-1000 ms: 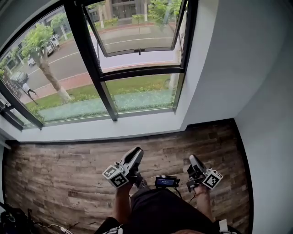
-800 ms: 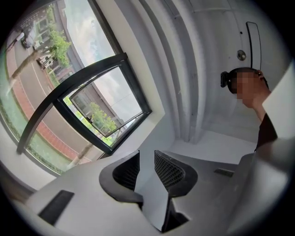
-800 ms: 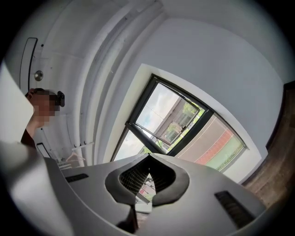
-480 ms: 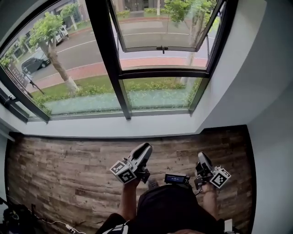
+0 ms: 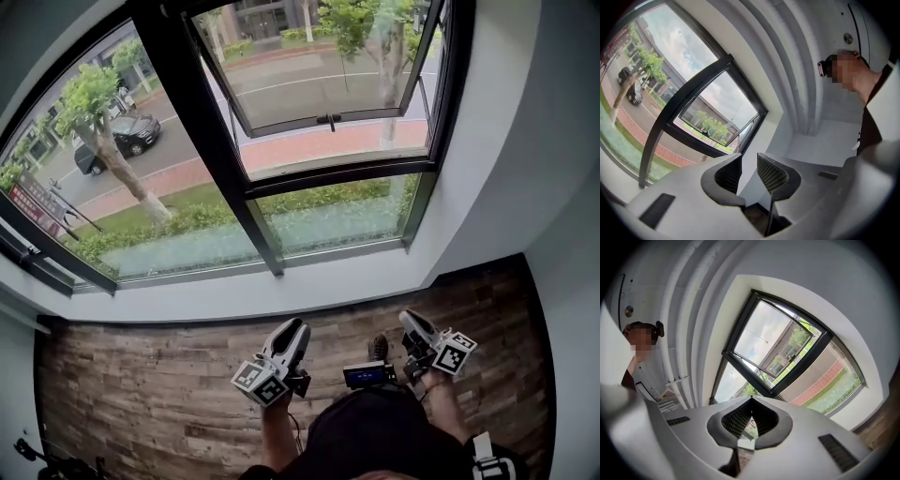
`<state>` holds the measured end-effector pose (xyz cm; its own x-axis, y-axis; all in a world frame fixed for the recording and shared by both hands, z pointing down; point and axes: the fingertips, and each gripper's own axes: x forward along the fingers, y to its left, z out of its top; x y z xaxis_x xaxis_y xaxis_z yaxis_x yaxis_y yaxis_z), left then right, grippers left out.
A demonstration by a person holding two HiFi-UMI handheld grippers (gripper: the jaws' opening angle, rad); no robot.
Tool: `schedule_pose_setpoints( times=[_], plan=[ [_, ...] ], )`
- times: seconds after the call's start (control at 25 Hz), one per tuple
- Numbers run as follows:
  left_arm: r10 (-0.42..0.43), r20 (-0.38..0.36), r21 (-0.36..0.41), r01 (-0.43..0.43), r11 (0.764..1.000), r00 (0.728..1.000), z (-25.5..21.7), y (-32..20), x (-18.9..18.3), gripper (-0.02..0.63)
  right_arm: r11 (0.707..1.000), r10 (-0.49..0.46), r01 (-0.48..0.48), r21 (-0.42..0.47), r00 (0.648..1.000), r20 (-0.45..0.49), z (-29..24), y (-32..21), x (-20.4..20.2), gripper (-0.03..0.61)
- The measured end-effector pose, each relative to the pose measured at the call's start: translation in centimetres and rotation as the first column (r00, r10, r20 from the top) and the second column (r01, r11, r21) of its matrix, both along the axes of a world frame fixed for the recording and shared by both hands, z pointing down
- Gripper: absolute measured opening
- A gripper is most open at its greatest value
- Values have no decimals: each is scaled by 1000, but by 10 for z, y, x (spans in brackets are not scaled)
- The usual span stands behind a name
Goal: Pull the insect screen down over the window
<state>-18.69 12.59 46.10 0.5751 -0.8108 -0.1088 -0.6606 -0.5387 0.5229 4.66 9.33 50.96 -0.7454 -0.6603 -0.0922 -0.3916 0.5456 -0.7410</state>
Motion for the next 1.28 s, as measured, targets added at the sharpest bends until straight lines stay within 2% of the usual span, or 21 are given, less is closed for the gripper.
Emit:
schedule_pose_setpoints(
  times=[0.16, 0.24, 0.4, 0.52, 0.64, 0.68, 0.72, 0.8, 0.92, 1.04, 1.16, 1.2, 1.24, 1.28],
  plan=[
    [-76, 127, 36, 72, 997, 989, -12, -50, -5, 95, 998, -59, 59, 14, 998, -1, 9, -58, -9, 3],
    [-122, 233, 81, 106, 991, 965, -23, -80, -4, 95, 996, -83, 84, 30, 996, -34, 8, -91, -5, 3],
    [-203, 400, 200, 131, 971, 894, -62, -141, 11, 95, 986, -104, 117, 119, 989, -108, -18, -159, 17, 3],
    [-273, 504, 275, 147, 950, 820, -90, -189, 18, 95, 968, -109, 144, 207, 979, -173, -44, -207, 31, 3],
    [-379, 549, 390, 173, 905, 745, -135, -234, 22, 94, 931, -104, 192, 311, 955, -277, -74, -250, 44, 3],
    [-415, 569, 436, 168, 884, 710, -150, -245, 23, 94, 913, -95, 209, 350, 944, -316, -86, -263, 47, 3],
    [-453, 596, 479, 159, 863, 663, -165, -256, 22, 94, 893, -81, 225, 390, 932, -353, -99, -276, 49, 3],
    [-535, 637, 557, 148, 817, 555, -196, -274, 18, 91, 845, -39, 252, 471, 909, -416, -129, -298, 51, 3],
    [-663, 621, 674, 147, 724, 418, -253, -302, 6, 41, 749, 86, 284, 598, 854, -513, -181, -325, 51, 3],
    [-783, 550, 790, 122, 601, 292, -307, -333, -3, 28, 644, 270, 332, 689, 744, -612, -226, -351, 51, 9],
    [-878, 435, 890, 51, 452, 201, -360, -354, -13, 28, 569, 439, 386, 726, 603, -666, -263, -375, 42, 44],
    [-895, 409, 908, 21, 419, 177, -374, -361, -17, 28, 548, 486, 403, 733, 560, -671, -275, -382, 36, 60],
    [-905, 396, 917, -11, 400, 155, -387, -371, -21, 31, 527, 532, 418, 740, 517, -671, -288, -389, 30, 73],
    [-910, 393, 919, -45, 391, 133, -399, -384, -24, 43, 505, 581, 429, 749, 473, -662, -304, -397, 25, 78]
  ],
)
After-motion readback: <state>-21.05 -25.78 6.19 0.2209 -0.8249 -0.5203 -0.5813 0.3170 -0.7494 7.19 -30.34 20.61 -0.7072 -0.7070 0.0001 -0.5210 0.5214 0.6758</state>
